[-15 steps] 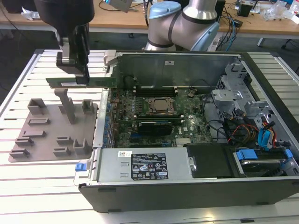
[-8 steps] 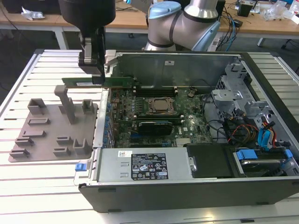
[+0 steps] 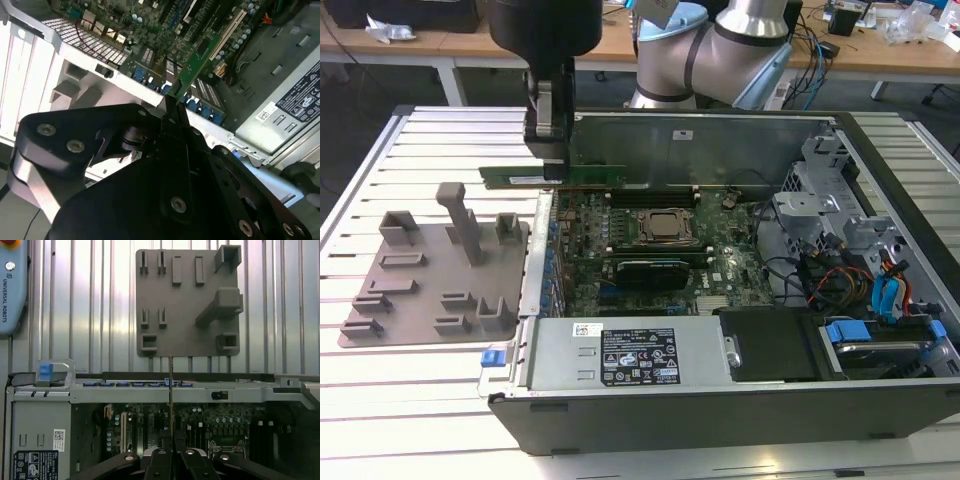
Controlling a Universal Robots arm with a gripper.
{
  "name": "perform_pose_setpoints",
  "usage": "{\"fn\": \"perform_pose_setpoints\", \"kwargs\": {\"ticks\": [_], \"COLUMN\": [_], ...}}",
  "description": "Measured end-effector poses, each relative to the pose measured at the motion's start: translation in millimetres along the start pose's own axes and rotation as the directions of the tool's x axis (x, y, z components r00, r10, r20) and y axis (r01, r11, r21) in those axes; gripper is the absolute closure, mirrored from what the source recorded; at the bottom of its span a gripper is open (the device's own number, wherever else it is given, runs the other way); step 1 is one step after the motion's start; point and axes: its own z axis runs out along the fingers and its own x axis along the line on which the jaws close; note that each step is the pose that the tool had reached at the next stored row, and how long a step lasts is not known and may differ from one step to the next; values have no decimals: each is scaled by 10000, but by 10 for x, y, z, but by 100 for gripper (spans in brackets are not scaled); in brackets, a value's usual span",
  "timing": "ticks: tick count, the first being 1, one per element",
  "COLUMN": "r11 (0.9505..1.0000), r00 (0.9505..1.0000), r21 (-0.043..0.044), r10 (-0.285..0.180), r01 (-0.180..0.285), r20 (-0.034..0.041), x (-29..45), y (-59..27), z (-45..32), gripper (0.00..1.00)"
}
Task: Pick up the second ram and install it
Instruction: 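Pick up the second ram and move it above second insertion slot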
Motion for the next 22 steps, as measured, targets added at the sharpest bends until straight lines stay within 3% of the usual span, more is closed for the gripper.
{"fn": "perform_pose_setpoints", "kwargs": {"ticks": [8, 10, 14, 18, 20, 22], "r11": [10000, 10000, 10000, 10000, 10000, 9999], "r00": [10000, 10000, 10000, 10000, 10000, 10000], "r21": [-21, -24, -36, -48, -67, -134], "r10": [1, 0, -1, 0, 1, 3], "r01": [-1, 0, 1, 0, -1, -3], "r20": [0, 0, 1, 0, 2, 2], "x": [2, 2, 2, -2, -17, -78], "y": [-461, -509, -704, -817, -893, -1006], "z": [-21, -23, -32, -35, -27, 23], "gripper": [87, 87, 87, 87, 87, 87]}}
